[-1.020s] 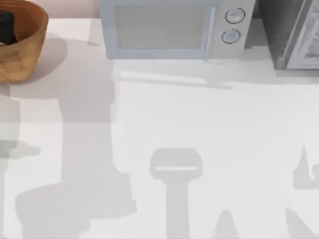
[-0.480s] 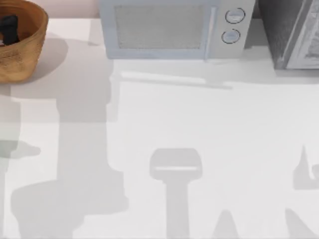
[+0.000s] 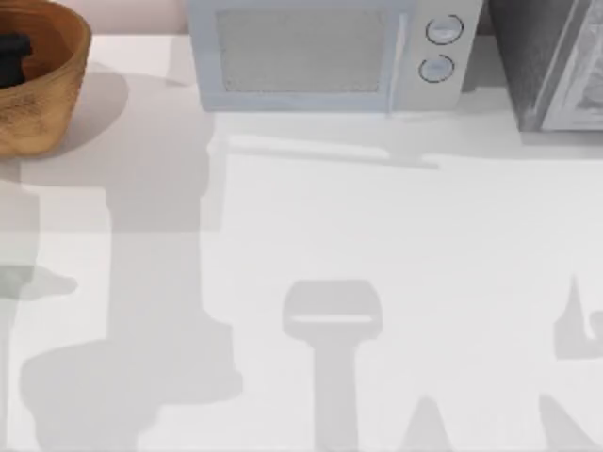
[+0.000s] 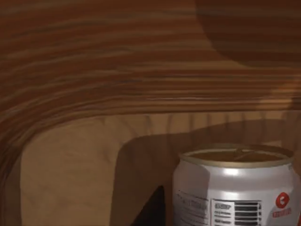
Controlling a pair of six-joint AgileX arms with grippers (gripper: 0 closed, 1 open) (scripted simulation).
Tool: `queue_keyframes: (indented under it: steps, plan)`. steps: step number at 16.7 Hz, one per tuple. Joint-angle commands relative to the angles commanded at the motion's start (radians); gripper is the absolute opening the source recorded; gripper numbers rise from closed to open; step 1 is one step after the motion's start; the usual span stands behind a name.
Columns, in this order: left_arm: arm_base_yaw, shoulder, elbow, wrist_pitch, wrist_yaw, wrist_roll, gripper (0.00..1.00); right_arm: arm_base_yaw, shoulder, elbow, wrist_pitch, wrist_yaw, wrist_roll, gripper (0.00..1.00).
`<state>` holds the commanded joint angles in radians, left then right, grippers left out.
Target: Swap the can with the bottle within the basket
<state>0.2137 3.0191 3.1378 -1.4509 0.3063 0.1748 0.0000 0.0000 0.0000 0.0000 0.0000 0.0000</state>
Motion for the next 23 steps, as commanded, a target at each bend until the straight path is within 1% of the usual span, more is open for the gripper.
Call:
queue_keyframes:
  steps: [6, 7, 14, 15, 17, 20, 23]
  plan:
    - [0.0, 0.0, 0.0, 0.0, 0.0, 0.0, 0.02, 0.0, 0.0, 0.0, 0.0, 0.0, 0.0, 1.0]
    - [0.0, 0.0, 0.0, 0.0, 0.0, 0.0, 0.0, 0.0, 0.0, 0.0, 0.0, 0.0, 0.0, 1.0]
    - [0.0, 0.0, 0.0, 0.0, 0.0, 0.0, 0.0, 0.0, 0.0, 0.0, 0.0, 0.0, 0.0, 1.0]
    - [-0.006, -0.04, 0.003, -0.004, 0.006, -0.001, 0.0, 0.0, 0.0, 0.0, 0.0, 0.0, 0.0, 1.0]
    - [-0.006, -0.046, -0.006, -0.002, 0.005, -0.004, 0.0, 0.0, 0.0, 0.0, 0.0, 0.0, 0.0, 1.0]
    - [-0.006, -0.118, -0.091, 0.024, 0.0, -0.022, 0.0, 0.0, 0.0, 0.0, 0.0, 0.0, 0.0, 1.0]
    - [-0.016, -0.278, -0.257, 0.095, -0.008, -0.041, 0.0, 0.0, 0.0, 0.0, 0.0, 0.0, 0.0, 1.0]
